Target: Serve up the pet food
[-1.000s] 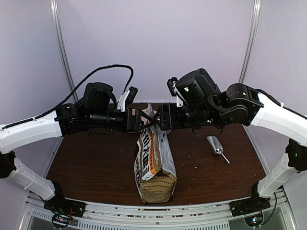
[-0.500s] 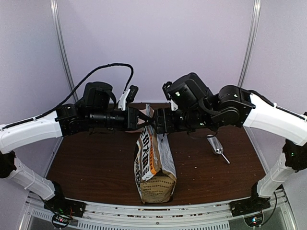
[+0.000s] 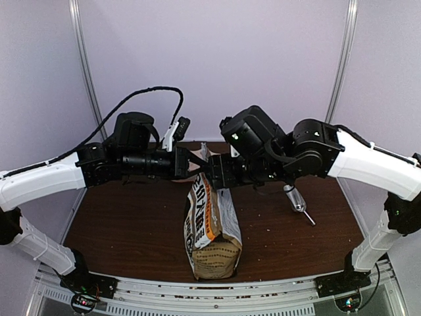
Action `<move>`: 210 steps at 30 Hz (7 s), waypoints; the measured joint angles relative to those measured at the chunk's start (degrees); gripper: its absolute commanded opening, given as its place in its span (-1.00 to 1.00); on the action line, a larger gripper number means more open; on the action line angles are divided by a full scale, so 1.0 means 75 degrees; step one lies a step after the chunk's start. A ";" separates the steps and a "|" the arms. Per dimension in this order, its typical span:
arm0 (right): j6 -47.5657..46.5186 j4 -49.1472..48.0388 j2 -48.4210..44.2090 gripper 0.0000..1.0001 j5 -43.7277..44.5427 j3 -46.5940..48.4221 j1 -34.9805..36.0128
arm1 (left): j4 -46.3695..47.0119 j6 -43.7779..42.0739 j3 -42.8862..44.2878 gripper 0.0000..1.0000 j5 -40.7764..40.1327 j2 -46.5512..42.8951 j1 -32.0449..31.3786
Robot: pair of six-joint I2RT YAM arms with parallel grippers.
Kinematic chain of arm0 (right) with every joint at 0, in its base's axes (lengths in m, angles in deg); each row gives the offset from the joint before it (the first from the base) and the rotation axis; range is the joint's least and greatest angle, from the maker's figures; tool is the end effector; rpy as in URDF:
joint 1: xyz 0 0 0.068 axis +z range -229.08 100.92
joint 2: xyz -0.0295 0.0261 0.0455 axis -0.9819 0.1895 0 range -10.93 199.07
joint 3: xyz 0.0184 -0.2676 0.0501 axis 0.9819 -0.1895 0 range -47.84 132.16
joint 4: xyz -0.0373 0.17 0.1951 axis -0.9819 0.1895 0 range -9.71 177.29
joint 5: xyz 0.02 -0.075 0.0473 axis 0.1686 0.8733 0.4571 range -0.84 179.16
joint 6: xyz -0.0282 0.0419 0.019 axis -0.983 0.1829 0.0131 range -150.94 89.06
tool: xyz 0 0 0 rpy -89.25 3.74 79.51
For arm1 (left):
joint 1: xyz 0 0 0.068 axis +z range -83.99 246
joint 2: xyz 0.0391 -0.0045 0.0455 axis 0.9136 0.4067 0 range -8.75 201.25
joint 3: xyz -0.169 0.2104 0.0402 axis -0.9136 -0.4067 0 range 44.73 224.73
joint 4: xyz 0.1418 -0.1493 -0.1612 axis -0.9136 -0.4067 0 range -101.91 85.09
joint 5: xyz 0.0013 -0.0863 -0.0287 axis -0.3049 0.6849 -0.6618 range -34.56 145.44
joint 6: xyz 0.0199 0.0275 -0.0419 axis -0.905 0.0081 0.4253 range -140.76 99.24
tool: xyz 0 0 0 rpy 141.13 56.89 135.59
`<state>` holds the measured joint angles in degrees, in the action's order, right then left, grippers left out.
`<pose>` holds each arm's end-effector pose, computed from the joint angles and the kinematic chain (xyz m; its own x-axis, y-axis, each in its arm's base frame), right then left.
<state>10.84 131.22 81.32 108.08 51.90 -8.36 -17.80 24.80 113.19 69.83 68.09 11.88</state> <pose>0.1243 0.3206 0.3947 -0.7124 -0.1277 -0.6901 -0.4566 0.8311 0.3175 0.1759 -0.2582 0.3549 -0.8061 -0.0655 -0.5882 0.4929 0.4758 -0.7284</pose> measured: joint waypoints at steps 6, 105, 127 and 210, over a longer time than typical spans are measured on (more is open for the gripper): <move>0.0122 0.0487 0.0239 0.44 0.0353 0.0356 0.0015 | 0.0009 -0.0038 0.0000 -1.00 0.0041 0.0061 0.0000; -0.0618 0.1399 -0.1955 -1.00 0.1078 -0.1341 -0.2358 | -0.2308 -0.1912 0.3759 0.57 -0.1291 0.2215 -0.0723; -0.1078 -0.0481 -0.5190 0.61 -0.0592 -0.4441 -0.5263 | -0.1093 -0.1743 -0.1355 0.75 -0.1923 -0.1728 0.1035; -0.1341 -0.4036 -0.1011 -0.20 -0.4689 -0.7682 -0.7933 | 0.1454 -0.5257 0.1192 0.69 -0.0038 0.5528 0.3381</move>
<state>0.79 100.95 73.73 72.91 -5.71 -67.85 -6.89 -14.63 122.13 69.55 109.55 37.23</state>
